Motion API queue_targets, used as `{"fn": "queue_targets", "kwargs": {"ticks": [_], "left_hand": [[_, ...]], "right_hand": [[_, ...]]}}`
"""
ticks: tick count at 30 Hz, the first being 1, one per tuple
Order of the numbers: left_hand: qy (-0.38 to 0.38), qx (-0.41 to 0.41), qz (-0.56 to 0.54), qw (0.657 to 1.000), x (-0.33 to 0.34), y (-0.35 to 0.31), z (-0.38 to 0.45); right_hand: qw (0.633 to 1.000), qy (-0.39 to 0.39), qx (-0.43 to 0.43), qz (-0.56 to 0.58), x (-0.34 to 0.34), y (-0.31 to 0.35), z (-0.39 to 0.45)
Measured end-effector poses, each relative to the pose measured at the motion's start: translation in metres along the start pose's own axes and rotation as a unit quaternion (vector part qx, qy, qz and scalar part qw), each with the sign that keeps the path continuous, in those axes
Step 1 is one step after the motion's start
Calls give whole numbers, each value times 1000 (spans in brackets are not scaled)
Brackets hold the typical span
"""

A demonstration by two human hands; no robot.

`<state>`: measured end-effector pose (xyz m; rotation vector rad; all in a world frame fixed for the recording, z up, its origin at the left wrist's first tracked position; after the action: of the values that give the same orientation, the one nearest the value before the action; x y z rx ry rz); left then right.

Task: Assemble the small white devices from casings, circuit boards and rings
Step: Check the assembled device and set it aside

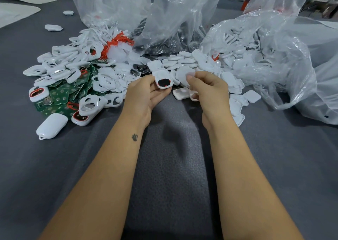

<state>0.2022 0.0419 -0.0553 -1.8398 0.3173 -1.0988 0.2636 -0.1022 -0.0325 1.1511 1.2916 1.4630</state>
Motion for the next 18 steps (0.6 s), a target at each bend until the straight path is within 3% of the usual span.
{"fn": "queue_targets", "kwargs": {"ticks": [6,11,18], "left_hand": [[-1,-4,0,1000,0,0,0],[3,-12,-10,1000,0,0,-2],[-3,-13,-5,1000,2,1,-3]], "right_hand": [[999,-15,-49,-12,0,4,-1],[995,22,-17,94,5,4,-1],[996,14,-91,-15,4,7,-2]]}}
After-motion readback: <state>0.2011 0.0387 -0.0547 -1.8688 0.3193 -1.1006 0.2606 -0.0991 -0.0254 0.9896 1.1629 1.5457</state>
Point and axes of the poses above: each hand's wrist, its own z-axis towards the middle knuckle, its own x-axis out of the palm, y = z × x, the point moved 5 cm from there along z, towards the middle knuckle, and after that the axes turned 2 degrees about x, right-handed, at the moved point
